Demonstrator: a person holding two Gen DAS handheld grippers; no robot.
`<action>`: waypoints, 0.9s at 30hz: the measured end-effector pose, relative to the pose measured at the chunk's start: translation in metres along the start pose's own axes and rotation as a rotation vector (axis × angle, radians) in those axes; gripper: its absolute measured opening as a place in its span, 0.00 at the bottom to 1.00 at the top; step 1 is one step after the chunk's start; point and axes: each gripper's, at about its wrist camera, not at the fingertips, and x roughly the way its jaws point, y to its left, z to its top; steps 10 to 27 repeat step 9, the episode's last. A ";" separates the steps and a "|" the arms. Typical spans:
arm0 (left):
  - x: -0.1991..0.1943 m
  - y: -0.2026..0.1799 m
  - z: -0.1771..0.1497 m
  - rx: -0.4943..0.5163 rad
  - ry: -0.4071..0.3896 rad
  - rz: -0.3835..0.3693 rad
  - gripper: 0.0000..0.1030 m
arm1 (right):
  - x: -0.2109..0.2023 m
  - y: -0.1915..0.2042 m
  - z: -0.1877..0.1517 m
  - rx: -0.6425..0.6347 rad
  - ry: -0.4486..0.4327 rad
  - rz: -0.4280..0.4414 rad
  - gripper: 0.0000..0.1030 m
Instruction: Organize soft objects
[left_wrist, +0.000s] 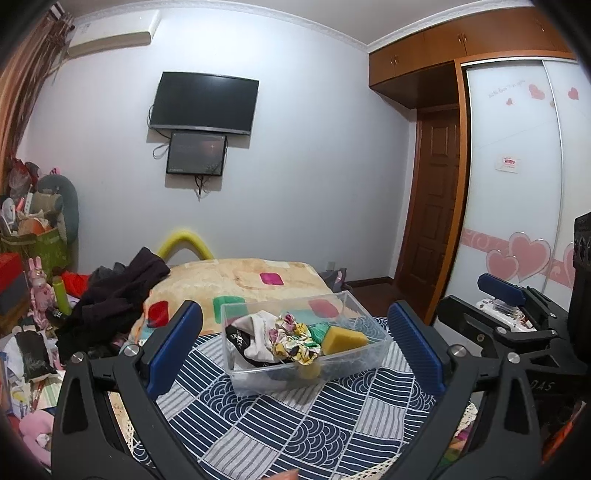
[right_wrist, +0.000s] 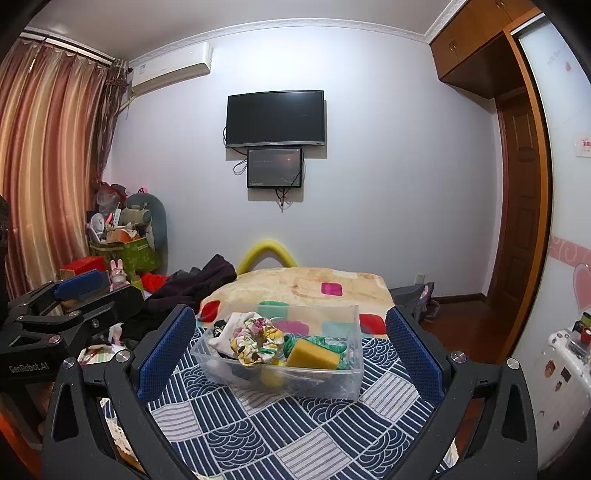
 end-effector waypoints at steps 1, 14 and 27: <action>0.000 0.000 0.000 -0.002 0.002 -0.001 0.99 | 0.000 0.000 0.000 0.000 0.000 0.000 1.00; 0.000 -0.005 -0.002 0.013 0.001 -0.001 0.99 | -0.002 0.000 0.001 0.006 0.000 -0.006 1.00; 0.000 -0.005 -0.002 0.013 0.001 -0.001 0.99 | -0.002 0.000 0.001 0.006 0.000 -0.006 1.00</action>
